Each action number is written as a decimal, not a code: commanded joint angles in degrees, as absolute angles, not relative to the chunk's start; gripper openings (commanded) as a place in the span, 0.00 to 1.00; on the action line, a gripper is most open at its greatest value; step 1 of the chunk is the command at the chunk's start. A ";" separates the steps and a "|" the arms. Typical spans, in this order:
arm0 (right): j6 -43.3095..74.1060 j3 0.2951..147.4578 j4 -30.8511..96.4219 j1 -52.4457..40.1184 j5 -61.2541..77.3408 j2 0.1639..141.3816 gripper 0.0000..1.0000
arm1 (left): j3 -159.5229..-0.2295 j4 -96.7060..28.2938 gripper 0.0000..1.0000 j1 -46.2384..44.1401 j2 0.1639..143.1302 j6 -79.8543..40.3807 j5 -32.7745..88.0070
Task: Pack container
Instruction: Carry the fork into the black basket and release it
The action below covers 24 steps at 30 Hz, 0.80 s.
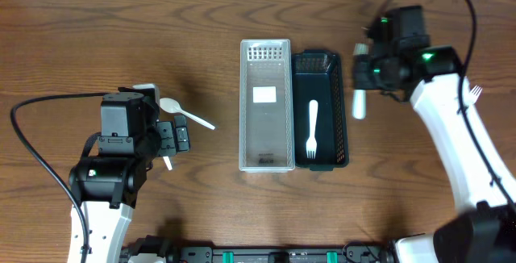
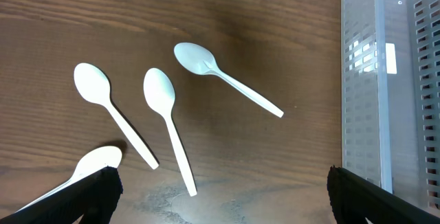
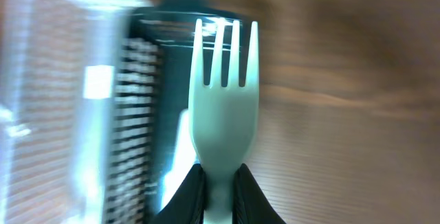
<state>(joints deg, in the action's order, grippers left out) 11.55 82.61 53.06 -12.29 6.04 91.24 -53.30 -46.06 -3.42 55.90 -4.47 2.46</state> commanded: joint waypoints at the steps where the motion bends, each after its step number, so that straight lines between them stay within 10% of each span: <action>1: 15.66 81.12 53.39 -16.60 6.00 93.76 0.02 | -54.35 -46.06 0.98 -3.25 56.10 -4.14 2.39; 8: 17.12 80.07 52.95 -21.47 5.32 104.33 0.08 | -54.35 -46.06 0.98 -3.25 56.10 -4.14 2.39; 16: 14.66 81.03 51.96 -21.12 5.34 107.98 0.46 | -54.35 -46.04 0.98 -3.25 56.10 -4.14 2.39; 24: 11.79 92.71 56.73 -11.60 2.55 100.71 0.53 | -54.35 -46.04 0.98 -3.25 56.10 -4.14 2.39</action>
<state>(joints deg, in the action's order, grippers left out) 13.21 86.91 56.12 -16.95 5.13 106.39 -53.30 -46.09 -3.42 55.90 -4.47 2.46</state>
